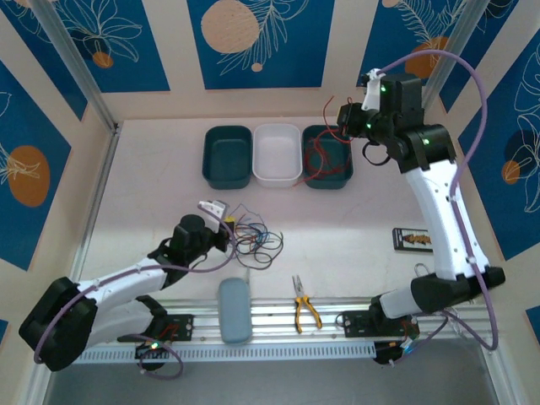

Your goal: Untangle the cables

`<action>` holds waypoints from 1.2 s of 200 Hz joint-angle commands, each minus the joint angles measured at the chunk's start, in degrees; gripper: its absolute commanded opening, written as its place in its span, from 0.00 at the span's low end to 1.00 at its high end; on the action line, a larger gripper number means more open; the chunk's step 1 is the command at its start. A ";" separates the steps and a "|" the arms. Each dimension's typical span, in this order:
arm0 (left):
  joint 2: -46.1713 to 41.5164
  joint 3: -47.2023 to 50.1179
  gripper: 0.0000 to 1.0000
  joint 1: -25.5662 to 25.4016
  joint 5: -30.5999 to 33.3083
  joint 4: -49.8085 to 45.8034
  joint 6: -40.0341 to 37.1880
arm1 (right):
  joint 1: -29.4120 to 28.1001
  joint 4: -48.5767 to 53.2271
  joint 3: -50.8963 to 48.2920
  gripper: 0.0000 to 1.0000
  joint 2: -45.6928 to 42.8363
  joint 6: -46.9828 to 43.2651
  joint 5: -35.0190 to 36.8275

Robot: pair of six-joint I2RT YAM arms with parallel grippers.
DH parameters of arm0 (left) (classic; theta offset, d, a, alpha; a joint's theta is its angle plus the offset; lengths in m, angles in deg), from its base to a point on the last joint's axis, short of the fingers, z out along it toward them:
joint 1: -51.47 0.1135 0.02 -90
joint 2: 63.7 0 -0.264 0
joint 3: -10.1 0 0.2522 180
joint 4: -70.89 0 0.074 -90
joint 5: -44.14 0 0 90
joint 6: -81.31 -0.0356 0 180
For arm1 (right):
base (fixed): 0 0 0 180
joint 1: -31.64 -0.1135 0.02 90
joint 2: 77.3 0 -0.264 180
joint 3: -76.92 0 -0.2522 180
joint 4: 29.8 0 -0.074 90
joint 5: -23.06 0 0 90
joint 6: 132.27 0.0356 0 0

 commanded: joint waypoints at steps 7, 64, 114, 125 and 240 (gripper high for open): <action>-1.33 1.10 0.14 -0.34 1.87 -1.96 1.73 | 1.44 0.64 3.21 0.00 4.22 -1.36 3.09; -1.01 0.01 0.48 -0.37 0.06 -2.16 2.77 | 5.43 -0.50 10.46 0.00 16.79 -3.58 8.60; -3.22 -1.02 0.88 -0.35 1.77 -4.28 5.47 | 7.52 0.86 15.66 0.00 25.56 -7.44 8.99; -3.82 -1.59 0.97 -0.33 2.32 -5.24 5.66 | 7.88 0.77 15.84 0.00 26.86 -8.29 8.92; -4.60 -5.22 1.00 -0.23 6.08 -9.26 6.75 | 8.32 2.95 18.17 0.00 39.11 -13.05 7.06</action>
